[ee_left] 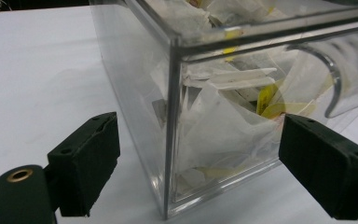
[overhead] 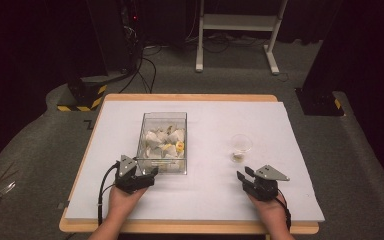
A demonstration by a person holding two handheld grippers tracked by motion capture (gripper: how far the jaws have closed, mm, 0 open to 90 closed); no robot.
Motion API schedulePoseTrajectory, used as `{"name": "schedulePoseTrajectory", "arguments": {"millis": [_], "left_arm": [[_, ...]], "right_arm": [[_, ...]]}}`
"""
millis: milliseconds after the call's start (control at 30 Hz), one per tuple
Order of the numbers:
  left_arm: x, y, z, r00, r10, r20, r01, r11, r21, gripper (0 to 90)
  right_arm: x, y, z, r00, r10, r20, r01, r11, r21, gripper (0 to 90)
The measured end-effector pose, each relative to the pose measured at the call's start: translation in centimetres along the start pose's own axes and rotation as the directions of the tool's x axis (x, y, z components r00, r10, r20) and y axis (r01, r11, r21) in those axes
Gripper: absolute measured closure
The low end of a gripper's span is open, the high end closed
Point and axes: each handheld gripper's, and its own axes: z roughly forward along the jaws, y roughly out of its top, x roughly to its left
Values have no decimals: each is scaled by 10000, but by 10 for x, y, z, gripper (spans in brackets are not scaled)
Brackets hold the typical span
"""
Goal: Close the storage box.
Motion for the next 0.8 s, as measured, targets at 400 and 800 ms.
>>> {"name": "schedulePoseTrajectory", "arguments": {"millis": [400,800], "left_arm": [[1,4,9,9997,-194,-153,193,9998,-62,149],[1,5,13,9990,-337,-297,335,9994,-67,156]], "right_arm": [[0,0,0,10000,-4,-5,4,10000,-3,609],[1,0,0,10000,-23,-5,23,10000,-10,609]]}}
